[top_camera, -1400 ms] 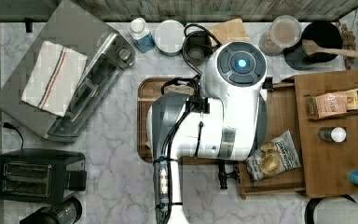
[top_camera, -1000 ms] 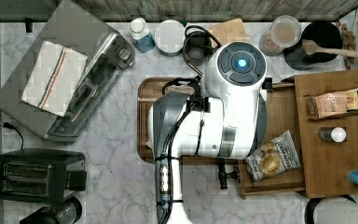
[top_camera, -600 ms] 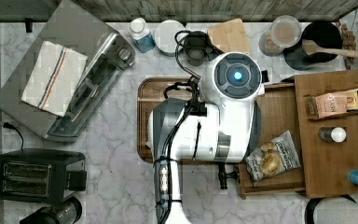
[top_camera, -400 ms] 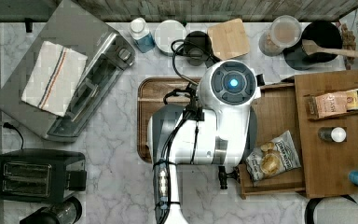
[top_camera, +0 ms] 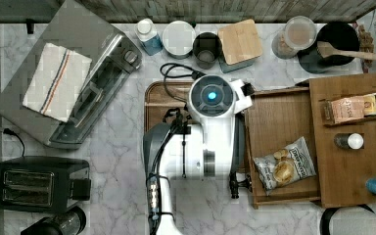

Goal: Close the drawer.

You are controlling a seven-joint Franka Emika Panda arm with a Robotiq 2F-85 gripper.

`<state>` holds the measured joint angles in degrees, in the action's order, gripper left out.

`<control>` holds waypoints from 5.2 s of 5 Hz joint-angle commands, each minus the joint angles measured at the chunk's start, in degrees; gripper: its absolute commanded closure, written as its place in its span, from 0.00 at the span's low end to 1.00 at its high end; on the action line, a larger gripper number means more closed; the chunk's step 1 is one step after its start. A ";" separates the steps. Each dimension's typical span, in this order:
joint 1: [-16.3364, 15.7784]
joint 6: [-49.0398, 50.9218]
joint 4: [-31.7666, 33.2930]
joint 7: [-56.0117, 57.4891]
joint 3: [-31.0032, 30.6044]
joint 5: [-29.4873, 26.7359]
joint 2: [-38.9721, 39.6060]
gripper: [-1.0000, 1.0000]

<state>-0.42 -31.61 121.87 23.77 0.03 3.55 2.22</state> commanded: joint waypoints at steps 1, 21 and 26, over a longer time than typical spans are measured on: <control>-1.93 -11.96 10.54 10.88 -2.95 7.65 -1.43 1.00; 26.70 -25.08 -8.91 56.90 13.13 6.41 14.51 1.00; 26.05 -25.10 -8.89 57.14 13.82 6.06 14.55 1.00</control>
<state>20.16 -51.45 125.22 80.85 7.42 7.60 17.85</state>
